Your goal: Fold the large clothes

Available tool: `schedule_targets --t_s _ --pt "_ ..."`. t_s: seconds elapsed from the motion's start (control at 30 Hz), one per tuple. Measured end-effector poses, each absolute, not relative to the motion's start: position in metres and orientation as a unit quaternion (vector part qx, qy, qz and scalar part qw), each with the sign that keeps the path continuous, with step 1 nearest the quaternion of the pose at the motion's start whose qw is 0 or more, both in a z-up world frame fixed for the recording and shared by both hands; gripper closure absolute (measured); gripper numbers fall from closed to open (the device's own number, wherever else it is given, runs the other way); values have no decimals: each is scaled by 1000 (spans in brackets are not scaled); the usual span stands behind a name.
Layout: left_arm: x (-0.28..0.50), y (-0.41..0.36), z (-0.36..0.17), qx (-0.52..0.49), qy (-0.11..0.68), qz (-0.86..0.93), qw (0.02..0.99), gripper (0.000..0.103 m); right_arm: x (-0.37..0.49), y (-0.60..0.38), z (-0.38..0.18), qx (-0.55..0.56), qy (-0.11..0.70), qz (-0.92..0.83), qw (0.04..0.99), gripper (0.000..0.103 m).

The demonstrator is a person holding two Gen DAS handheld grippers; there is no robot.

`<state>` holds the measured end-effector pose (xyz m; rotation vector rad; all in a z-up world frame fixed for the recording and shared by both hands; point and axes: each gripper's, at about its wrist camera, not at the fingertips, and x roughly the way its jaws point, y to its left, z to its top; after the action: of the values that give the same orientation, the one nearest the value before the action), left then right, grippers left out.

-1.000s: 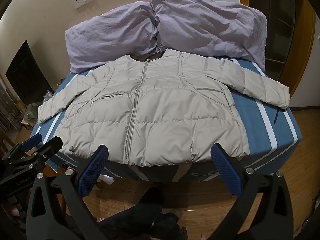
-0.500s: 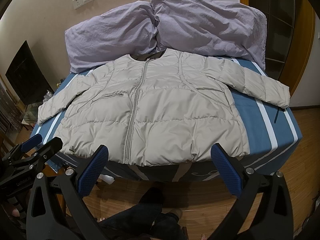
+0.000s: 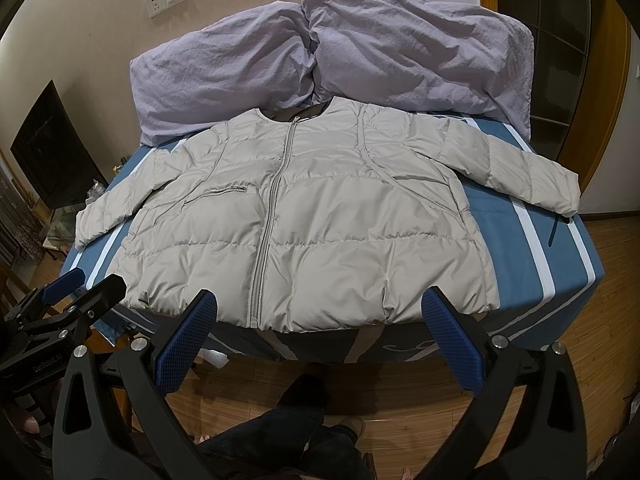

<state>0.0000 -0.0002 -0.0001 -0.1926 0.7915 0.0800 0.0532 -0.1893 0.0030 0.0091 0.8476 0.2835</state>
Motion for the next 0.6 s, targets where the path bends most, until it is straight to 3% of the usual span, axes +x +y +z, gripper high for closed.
schedule_targets --t_s 0.6 --pt "-1 0 0 -94 387 40 917 2 56 -189 2 5 411 137 901 1"
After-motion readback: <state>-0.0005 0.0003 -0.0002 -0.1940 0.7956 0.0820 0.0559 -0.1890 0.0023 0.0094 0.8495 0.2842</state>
